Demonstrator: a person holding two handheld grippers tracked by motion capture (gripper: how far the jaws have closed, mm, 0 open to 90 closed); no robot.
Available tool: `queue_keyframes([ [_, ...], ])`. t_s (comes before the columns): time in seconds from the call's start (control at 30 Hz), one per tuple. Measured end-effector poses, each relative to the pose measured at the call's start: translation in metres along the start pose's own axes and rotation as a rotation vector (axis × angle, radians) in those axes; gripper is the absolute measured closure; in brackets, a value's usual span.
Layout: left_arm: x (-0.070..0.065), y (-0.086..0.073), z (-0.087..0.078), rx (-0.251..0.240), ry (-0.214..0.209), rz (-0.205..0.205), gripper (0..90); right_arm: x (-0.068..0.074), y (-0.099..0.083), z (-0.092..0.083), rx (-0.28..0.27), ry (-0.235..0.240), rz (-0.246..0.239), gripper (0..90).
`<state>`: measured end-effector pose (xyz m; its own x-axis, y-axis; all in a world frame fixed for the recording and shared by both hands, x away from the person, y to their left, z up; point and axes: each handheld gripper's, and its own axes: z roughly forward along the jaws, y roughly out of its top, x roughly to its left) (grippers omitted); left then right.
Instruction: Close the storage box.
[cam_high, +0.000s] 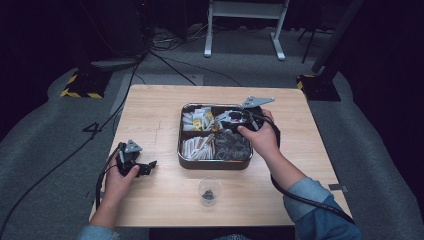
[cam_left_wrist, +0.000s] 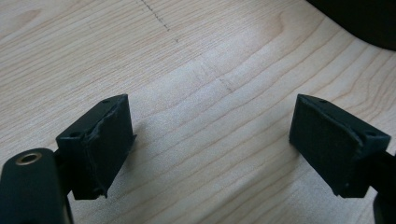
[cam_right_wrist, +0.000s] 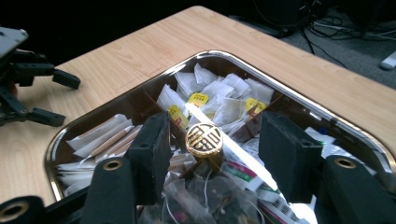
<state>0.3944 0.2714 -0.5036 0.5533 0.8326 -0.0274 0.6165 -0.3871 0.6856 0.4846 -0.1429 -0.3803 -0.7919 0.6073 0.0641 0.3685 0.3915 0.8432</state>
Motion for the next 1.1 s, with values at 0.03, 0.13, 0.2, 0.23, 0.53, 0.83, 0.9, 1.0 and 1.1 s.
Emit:
queue_keyframes([
  [0.03,0.0,0.0,0.0,0.0,0.0,0.0,13.8,-0.001,0.001,-0.007,-0.004,-0.002,-0.005,43.9],
  [0.13,0.0,0.0,0.0,0.0,0.0,0.0,13.9,-0.004,0.001,-0.023,-0.002,-0.007,-0.018,44.7],
  [0.2,0.0,0.0,0.0,0.0,0.001,0.001,13.9,-0.007,-0.001,-0.032,0.0,-0.007,-0.025,44.7],
  [0.23,0.0,0.0,0.0,0.0,0.0,0.001,13.8,-0.008,-0.001,-0.036,0.004,-0.008,-0.031,44.7],
  [0.53,0.0,0.0,0.0,-0.004,-0.003,0.003,13.8,-0.023,-0.022,-0.073,0.044,-0.034,-0.04,43.8],
  [0.83,0.0,-0.001,-0.001,-0.002,-0.004,0.007,13.8,-0.037,-0.063,-0.108,0.049,-0.069,-0.013,39.7],
  [0.9,0.0,-0.001,-0.001,-0.001,-0.004,0.007,13.8,-0.041,-0.072,-0.113,0.044,-0.08,0.006,38.5],
  [1.0,0.0,-0.001,-0.001,-0.001,-0.004,0.006,13.8,-0.046,-0.086,-0.119,0.042,-0.105,0.016,37.3],
  [1.1,0.0,-0.001,-0.001,-0.002,-0.004,0.006,13.8,-0.05,-0.099,-0.123,0.041,-0.138,0.016,37.2],
])
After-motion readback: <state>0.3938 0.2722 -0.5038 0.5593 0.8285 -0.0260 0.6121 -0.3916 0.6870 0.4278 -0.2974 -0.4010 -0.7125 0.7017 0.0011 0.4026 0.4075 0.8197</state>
